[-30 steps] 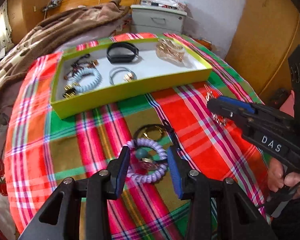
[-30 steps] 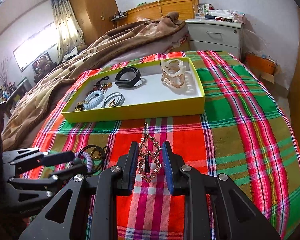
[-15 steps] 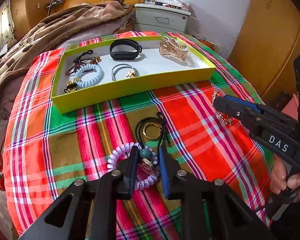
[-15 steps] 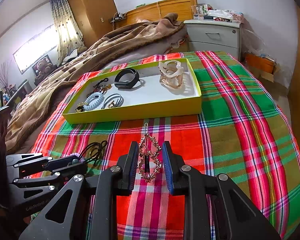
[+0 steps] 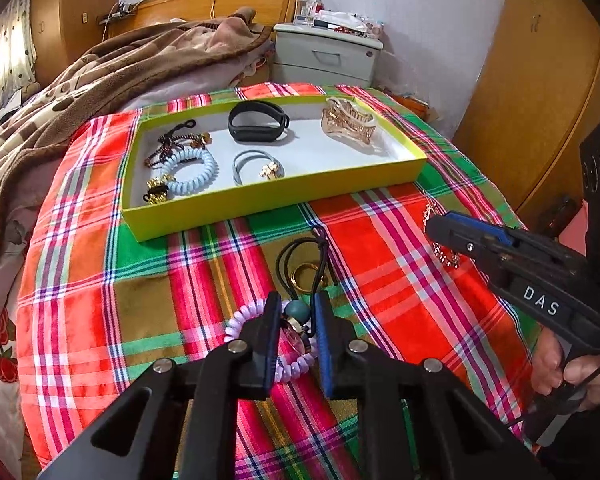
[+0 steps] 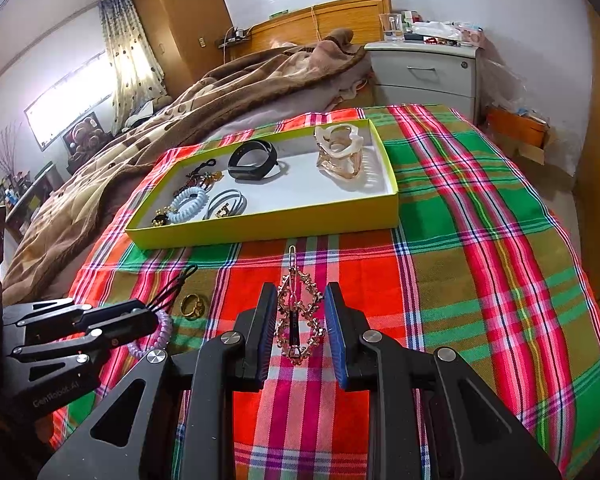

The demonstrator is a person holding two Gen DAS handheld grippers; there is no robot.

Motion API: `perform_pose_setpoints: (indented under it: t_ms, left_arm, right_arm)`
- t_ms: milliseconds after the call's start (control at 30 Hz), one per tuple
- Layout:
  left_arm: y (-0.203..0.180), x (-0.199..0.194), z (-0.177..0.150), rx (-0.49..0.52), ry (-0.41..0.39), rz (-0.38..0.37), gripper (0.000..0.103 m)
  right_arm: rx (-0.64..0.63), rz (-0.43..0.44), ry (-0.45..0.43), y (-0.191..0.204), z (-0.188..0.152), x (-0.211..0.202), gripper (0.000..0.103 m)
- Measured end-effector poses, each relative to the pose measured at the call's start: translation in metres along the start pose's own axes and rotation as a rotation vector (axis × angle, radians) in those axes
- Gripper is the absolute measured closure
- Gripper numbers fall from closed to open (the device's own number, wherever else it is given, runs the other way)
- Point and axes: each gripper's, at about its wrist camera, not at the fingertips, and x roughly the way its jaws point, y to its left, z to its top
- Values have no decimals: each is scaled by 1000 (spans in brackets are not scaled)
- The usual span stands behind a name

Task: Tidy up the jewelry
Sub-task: 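Grasp the black cord with teal bead pendant with the left gripper while the right gripper holds the earring, then carry the pendant cord and rhinestone earring into the box lid and open both grippers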

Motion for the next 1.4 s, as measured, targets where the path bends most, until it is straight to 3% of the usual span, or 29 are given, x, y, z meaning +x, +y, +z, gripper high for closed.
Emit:
perform_pose_setpoints:
  t_ms: [400,800,1067,1400]
  left_arm:
    - [9,-20,21,-7,-60,-2,86]
    - [35,-23,69,-31,-111,-3,86]
    - [56,-2,101,-50,-105,6,86]
    - [72,44,122,-63,-49,0,86]
  right_arm:
    - [-15,-9,-43,7,21,-16,78]
    - [-35,-5,-69,20,63,-8,78]
    - [-49,-9,-31,25,89,24,78]
    - [-61,-21,49,25,97,77,78]
